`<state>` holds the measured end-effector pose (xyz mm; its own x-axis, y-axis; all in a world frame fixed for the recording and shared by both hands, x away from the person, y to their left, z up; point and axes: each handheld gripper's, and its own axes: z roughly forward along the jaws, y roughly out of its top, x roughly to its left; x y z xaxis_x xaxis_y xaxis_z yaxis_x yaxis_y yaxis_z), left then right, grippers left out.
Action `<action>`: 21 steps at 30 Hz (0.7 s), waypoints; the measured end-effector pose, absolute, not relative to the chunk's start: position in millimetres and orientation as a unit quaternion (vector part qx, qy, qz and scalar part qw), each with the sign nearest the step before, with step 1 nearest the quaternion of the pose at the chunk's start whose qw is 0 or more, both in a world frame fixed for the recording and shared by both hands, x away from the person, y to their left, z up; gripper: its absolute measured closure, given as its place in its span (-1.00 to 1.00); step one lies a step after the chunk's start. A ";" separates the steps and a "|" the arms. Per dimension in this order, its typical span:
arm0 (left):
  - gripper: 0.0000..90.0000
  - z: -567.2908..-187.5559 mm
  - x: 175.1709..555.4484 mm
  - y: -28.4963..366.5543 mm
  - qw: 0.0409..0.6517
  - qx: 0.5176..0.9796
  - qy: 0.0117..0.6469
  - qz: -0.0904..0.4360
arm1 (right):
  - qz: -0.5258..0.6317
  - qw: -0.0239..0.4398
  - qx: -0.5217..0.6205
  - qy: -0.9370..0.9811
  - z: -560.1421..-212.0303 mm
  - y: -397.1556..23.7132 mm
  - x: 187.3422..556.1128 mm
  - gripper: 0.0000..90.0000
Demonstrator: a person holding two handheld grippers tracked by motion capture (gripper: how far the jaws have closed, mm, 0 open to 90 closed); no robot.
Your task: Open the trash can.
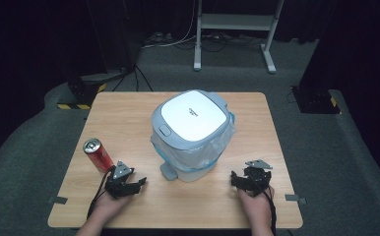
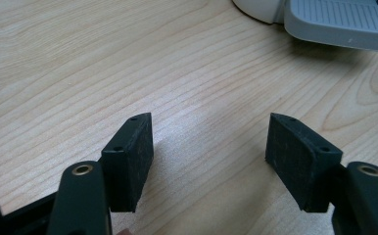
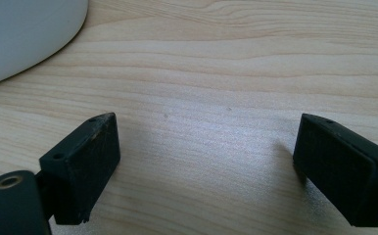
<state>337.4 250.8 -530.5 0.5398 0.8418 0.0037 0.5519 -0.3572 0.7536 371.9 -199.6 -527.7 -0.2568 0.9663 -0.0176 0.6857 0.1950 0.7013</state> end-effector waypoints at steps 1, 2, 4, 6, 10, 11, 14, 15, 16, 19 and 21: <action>-0.23 -530.4 337.6 250.8 0.362 0.799 0.435 0.200 | 0.296 0.237 0.562 0.736 -527.7 -199.6 371.9 -0.78; -0.23 -530.4 338.0 250.8 0.362 0.799 0.436 0.200 | 0.296 0.238 0.562 0.735 -527.7 -199.5 371.8 -0.77; -0.22 -530.3 338.8 250.5 0.363 0.799 0.436 0.198 | 0.295 0.240 0.562 0.734 -527.6 -199.2 370.6 -0.74; -0.22 -530.4 338.7 250.5 0.363 0.799 0.437 0.198 | 0.297 0.240 0.560 0.735 -527.5 -199.3 369.4 -0.72; -0.19 -530.4 337.6 250.6 0.363 0.798 0.436 0.201 | 0.300 0.237 0.558 0.737 -527.4 -199.5 370.0 -0.71; -0.17 -530.4 337.4 250.7 0.363 0.798 0.436 0.201 | 0.300 0.238 0.557 0.737 -527.4 -199.6 370.2 -0.70; -0.04 -530.2 336.0 250.8 0.367 0.798 0.435 0.200 | 0.302 0.239 0.556 0.737 -527.2 -199.1 369.2 -0.57; 0.02 -530.0 335.7 250.9 0.368 0.799 0.431 0.201 | 0.305 0.242 0.553 0.736 -526.9 -199.0 368.0 -0.45; 0.09 -530.0 334.9 251.0 0.370 0.799 0.430 0.200 | 0.309 0.244 0.552 0.735 -526.6 -199.1 366.6 -0.30; 0.42 -529.7 332.5 251.5 0.373 0.802 0.421 0.200 | 0.315 0.248 0.549 0.733 -525.5 -198.4 363.9 0.11; 0.60 -529.5 331.5 251.2 0.371 0.802 0.420 0.206 | 0.316 0.246 0.550 0.733 -524.4 -198.4 363.6 0.31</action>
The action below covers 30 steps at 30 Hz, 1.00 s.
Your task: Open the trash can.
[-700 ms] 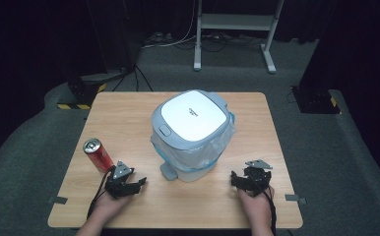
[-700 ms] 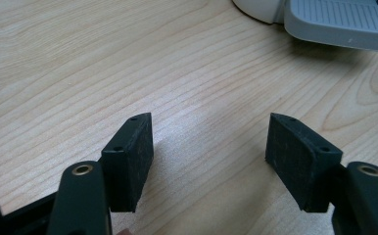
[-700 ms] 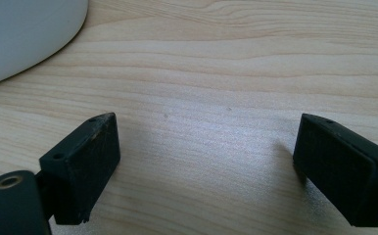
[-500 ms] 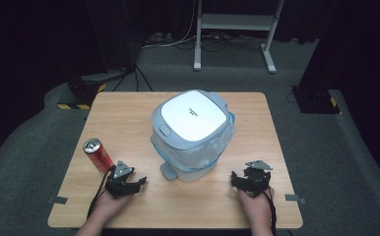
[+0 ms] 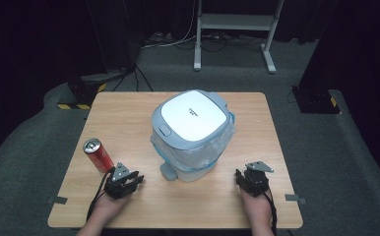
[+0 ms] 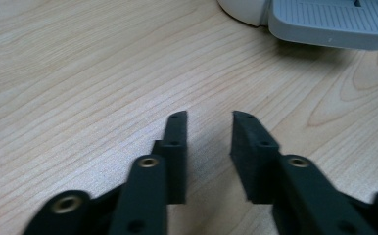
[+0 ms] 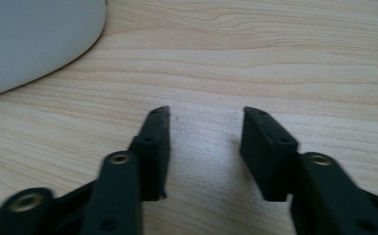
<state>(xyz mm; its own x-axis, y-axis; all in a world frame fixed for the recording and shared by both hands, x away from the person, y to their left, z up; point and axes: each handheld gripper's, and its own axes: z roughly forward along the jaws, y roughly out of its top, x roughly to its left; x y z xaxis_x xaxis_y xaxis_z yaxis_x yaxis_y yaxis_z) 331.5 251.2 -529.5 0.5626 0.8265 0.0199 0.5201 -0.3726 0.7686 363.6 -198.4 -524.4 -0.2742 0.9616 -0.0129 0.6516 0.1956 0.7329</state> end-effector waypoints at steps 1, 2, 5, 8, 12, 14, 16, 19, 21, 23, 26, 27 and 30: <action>0.68 -529.3 330.8 251.0 0.373 0.802 0.417 0.210 | 0.319 0.241 0.551 0.733 -523.9 -198.6 363.3 0.37; 0.75 -528.4 329.4 251.1 0.378 0.800 0.411 0.219 | 0.322 0.236 0.552 0.732 -523.5 -198.5 363.0 0.44; 0.90 -522.6 328.6 251.5 0.401 0.790 0.403 0.231 | 0.328 0.221 0.546 0.738 -522.2 -196.3 360.6 0.65; 0.99 -512.4 331.2 250.0 0.427 0.773 0.400 0.245 | 0.334 0.226 0.539 0.740 -516.6 -190.3 354.9 0.84; 0.99 -501.3 345.1 238.4 0.446 0.760 0.396 0.258 | 0.364 0.242 0.515 0.737 -497.1 -176.1 344.9 0.95; 0.97 -497.3 350.8 234.0 0.445 0.759 0.394 0.266 | 0.380 0.254 0.499 0.737 -484.9 -167.8 341.3 0.97; 0.93 -478.5 368.5 225.3 0.471 0.735 0.403 0.274 | 0.392 0.262 0.485 0.737 -474.4 -160.8 339.4 0.97; 0.84 -461.7 387.4 218.9 0.485 0.721 0.414 0.270 | 0.397 0.267 0.476 0.738 -464.1 -152.2 341.1 0.91; 0.79 -456.2 400.6 214.4 0.481 0.722 0.417 0.269 | 0.406 0.264 0.473 0.736 -458.9 -149.1 345.5 0.84; 0.71 -453.2 411.8 210.1 0.478 0.726 0.416 0.267 | 0.413 0.271 0.474 0.729 -454.3 -146.6 350.9 0.61; 0.64 -452.6 424.3 203.0 0.472 0.732 0.417 0.260 | 0.415 0.278 0.478 0.722 -451.1 -143.8 356.9 0.43; 0.64 -452.9 426.6 200.3 0.472 0.733 0.418 0.255 | 0.413 0.281 0.478 0.723 -450.6 -142.6 358.7 0.40; 0.82 -453.7 424.6 192.8 0.467 0.736 0.416 0.261 | 0.409 0.281 0.479 0.724 -450.6 -139.7 362.5 0.36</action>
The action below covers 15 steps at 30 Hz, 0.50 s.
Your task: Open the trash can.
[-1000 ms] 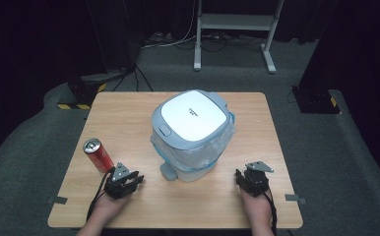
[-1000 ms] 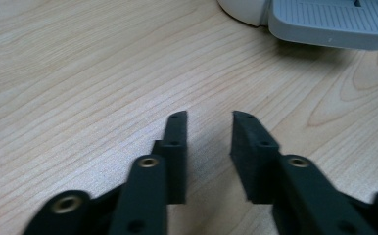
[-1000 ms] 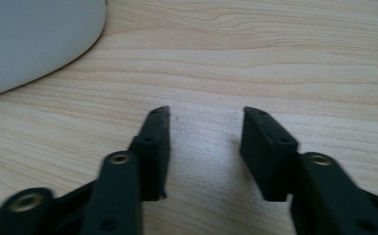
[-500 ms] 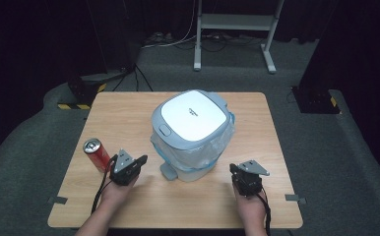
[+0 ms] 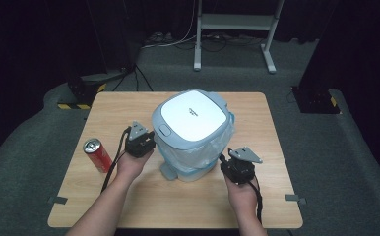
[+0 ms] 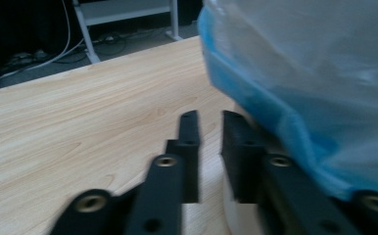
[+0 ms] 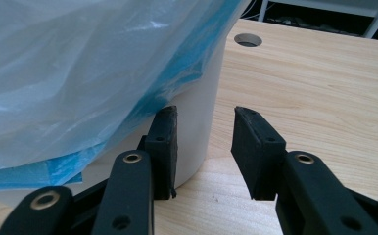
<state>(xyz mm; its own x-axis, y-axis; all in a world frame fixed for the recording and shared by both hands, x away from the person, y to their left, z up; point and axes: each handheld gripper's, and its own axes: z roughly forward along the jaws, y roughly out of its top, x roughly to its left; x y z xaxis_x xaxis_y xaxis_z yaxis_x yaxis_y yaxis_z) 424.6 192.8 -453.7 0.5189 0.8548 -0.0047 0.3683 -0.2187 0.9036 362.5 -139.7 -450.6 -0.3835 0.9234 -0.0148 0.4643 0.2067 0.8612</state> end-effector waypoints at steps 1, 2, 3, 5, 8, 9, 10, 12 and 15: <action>0.88 -454.3 422.0 192.1 0.471 0.735 0.415 0.255 | 0.407 0.282 0.478 0.726 -450.8 -139.4 363.2 0.36; 0.92 -455.2 418.4 191.1 0.477 0.734 0.413 0.250 | 0.406 0.283 0.477 0.726 -451.0 -139.8 363.7 0.36; 0.97 -455.6 413.4 188.4 0.479 0.735 0.410 0.250 | 0.406 0.285 0.477 0.725 -451.3 -141.1 363.9 0.35; 0.99 -456.1 399.2 180.8 0.484 0.743 0.391 0.247 | 0.404 0.290 0.482 0.721 -452.1 -147.2 363.7 0.37; 0.93 -459.1 377.0 168.9 0.503 0.761 0.340 0.230 | 0.402 0.299 0.498 0.708 -454.9 -164.1 362.3 0.37; 0.82 -459.6 374.8 166.8 0.504 0.763 0.334 0.228 | 0.402 0.298 0.504 0.704 -456.4 -172.1 361.7 0.33; 0.79 -459.6 374.8 166.8 0.504 0.763 0.334 0.228 | 0.402 0.298 0.504 0.704 -456.4 -172.1 361.7 0.33; 0.75 -460.7 378.6 165.2 0.502 0.755 0.351 0.235 | 0.397 0.300 0.513 0.699 -459.0 -183.4 359.1 0.34; 0.78 -462.1 389.8 162.9 0.497 0.750 0.372 0.229 | 0.395 0.303 0.512 0.700 -459.5 -188.7 357.4 0.38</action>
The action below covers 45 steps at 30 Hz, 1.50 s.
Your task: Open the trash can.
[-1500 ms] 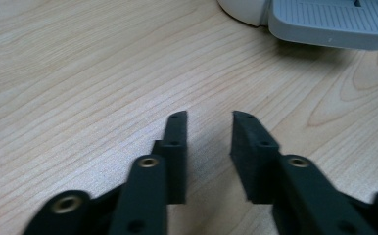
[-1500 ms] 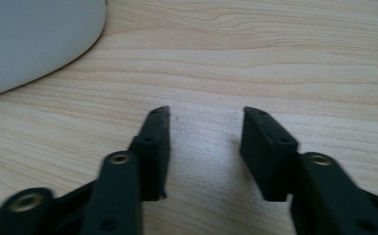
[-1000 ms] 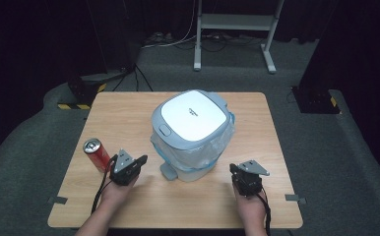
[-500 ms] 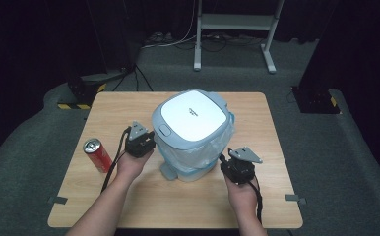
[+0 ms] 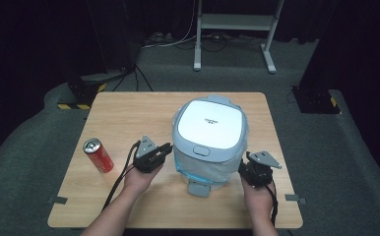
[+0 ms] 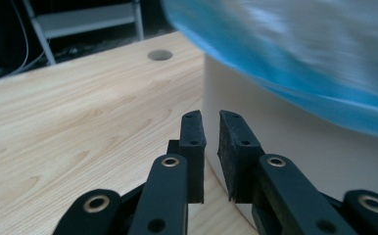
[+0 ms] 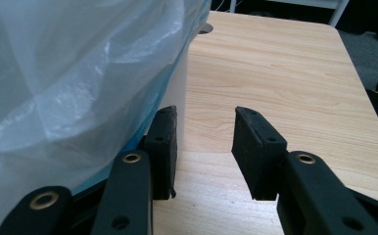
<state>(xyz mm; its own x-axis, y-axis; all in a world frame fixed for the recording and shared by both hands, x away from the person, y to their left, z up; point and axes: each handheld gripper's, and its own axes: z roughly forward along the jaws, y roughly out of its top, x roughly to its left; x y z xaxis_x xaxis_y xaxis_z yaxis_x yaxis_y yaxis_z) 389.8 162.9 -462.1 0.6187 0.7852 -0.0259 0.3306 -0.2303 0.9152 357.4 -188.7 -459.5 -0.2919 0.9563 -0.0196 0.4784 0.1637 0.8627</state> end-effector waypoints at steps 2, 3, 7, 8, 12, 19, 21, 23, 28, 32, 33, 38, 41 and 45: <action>0.77 -462.2 392.7 158.3 0.490 0.754 0.372 0.229 | 0.396 0.301 0.511 0.701 -459.3 -189.4 358.1 0.41; 0.76 -462.2 393.6 156.4 0.490 0.755 0.372 0.228 | 0.398 0.295 0.507 0.706 -458.8 -189.9 360.7 0.46; 0.79 -463.8 390.9 147.6 0.494 0.762 0.356 0.219 | 0.406 0.295 0.483 0.718 -457.7 -183.4 361.2 0.68; 0.86 -463.8 388.9 146.8 0.490 0.763 0.355 0.227 | 0.405 0.293 0.481 0.720 -457.6 -181.4 361.6 0.74; 0.90 -464.8 384.2 155.2 0.492 0.757 0.366 0.227 | 0.404 0.297 0.470 0.726 -458.0 -171.3 364.8 0.85; 0.93 -467.0 371.3 188.4 0.490 0.737 0.396 0.245 | 0.411 0.292 0.452 0.736 -459.0 -135.2 385.2 0.95; 0.93 -466.6 371.1 198.0 0.484 0.736 0.401 0.252 | 0.416 0.290 0.444 0.738 -460.0 -123.1 394.8 0.95; 0.93 -465.5 372.8 206.0 0.478 0.733 0.411 0.257 | 0.422 0.285 0.436 0.742 -460.9 -112.5 405.9 0.97; 0.93 -465.4 378.0 214.8 0.476 0.723 0.429 0.260 | 0.424 0.275 0.422 0.753 -459.8 -97.8 427.4 0.94; 0.92 -466.4 379.0 213.9 0.480 0.719 0.432 0.258 | 0.426 0.270 0.425 0.751 -457.1 -102.6 428.5 0.73; 0.88 -466.6 379.2 214.4 0.481 0.718 0.433 0.256 | 0.427 0.268 0.426 0.751 -456.3 -106.2 427.6 0.69; 0.85 -468.7 376.4 211.5 0.483 0.718 0.430 0.258 | 0.431 0.269 0.436 0.743 -456.8 -121.2 414.1 0.63; 0.82 -468.4 375.5 207.6 0.483 0.721 0.426 0.256 | 0.430 0.268 0.437 0.743 -458.7 -126.1 407.8 0.63; 0.72 -468.6 377.3 206.7 0.481 0.720 0.430 0.255 | 0.437 0.265 0.435 0.742 -459.9 -127.1 403.5 0.63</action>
<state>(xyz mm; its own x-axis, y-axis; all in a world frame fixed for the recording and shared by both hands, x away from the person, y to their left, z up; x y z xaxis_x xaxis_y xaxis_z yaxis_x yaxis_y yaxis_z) 377.3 206.7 -468.6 0.5006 0.8644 -0.0457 0.3729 -0.1678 0.9126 403.5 -127.1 -459.9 -0.4819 0.8762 -0.0130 0.4141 0.2408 0.8778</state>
